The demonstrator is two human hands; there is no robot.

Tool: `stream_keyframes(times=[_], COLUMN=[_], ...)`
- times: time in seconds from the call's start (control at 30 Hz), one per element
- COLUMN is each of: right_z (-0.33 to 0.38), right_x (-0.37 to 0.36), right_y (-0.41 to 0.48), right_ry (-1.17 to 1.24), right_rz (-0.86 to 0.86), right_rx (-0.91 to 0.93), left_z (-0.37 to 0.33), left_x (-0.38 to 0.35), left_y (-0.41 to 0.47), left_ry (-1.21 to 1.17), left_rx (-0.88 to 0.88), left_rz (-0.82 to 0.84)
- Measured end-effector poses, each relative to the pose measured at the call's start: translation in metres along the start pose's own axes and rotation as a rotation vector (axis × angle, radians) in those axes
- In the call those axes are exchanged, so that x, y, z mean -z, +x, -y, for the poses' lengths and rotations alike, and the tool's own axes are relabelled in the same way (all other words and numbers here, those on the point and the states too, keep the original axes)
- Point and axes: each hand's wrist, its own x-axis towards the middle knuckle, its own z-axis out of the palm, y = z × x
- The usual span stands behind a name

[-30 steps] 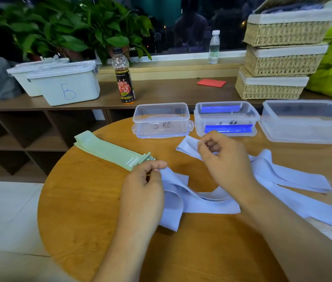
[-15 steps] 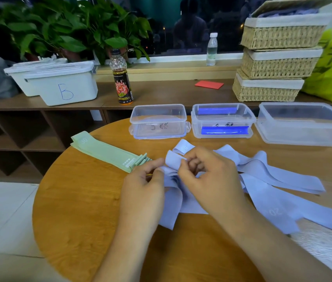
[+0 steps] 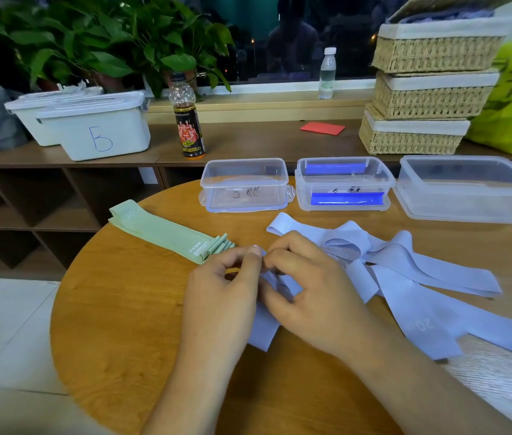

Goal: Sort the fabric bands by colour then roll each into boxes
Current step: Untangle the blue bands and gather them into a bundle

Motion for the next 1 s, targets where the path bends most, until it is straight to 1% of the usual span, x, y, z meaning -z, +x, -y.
stream_keyframes(times=[0.07,0.1,0.17,0.2,0.27,0.33,0.4,0.5,0.6,0.7,0.77,0.8,0.9,0.97,1.0], right_z=[0.000,0.000,-0.006,-0.014,-0.038,-0.062,-0.084,-0.104,-0.114,-0.112,-0.109,-0.106,-0.089,-0.065,-0.052], right_x=[0.004,0.006,0.011,0.012,0.013,0.011,0.001,-0.020,-0.034,-0.038,-0.036,-0.031,-0.010,0.006,0.013], right_y=[0.001,0.003,0.014,0.023,0.047,0.070,0.085,0.095,0.099,0.099,0.095,0.092,0.080,0.068,0.060], right_ry=[0.113,0.201,0.342,0.341,0.177,-0.074,-0.272,-0.499,-0.687,-0.809,-0.764,-0.679,-0.276,-0.013,0.100], right_rz=[0.089,0.118,0.100,0.055,-0.005,0.061,0.184,0.361,0.362,0.336,0.274,0.212,-0.058,-0.229,-0.279], right_rx=[-0.043,-0.096,-0.252,-0.331,-0.444,-0.479,-0.457,-0.378,-0.343,-0.314,-0.317,-0.354,-0.468,-0.454,-0.425], left_z=[-0.001,-0.001,0.001,0.003,0.007,0.011,0.012,0.013,0.016,0.021,0.021,0.020,0.014,0.014,0.016], left_x=[0.001,0.003,0.008,0.010,0.012,0.012,0.012,0.013,0.014,0.015,0.015,0.014,0.013,0.012,0.010], left_y=[0.002,0.004,0.008,0.010,0.012,0.012,0.011,0.011,0.013,0.015,0.015,0.015,0.013,0.014,0.014], left_ry=[-0.006,-0.008,0.006,0.021,0.073,0.176,0.267,0.354,0.378,0.316,0.234,0.198,0.170,0.171,0.173], left_rx=[-0.006,-0.006,-0.006,-0.004,-0.010,-0.053,-0.108,-0.166,-0.186,-0.139,-0.082,-0.062,-0.070,-0.088,-0.086], left_rz=[-0.018,-0.020,-0.027,-0.031,-0.037,-0.040,-0.044,-0.030,-0.027,-0.017,-0.016,-0.017,-0.021,-0.017,-0.018])
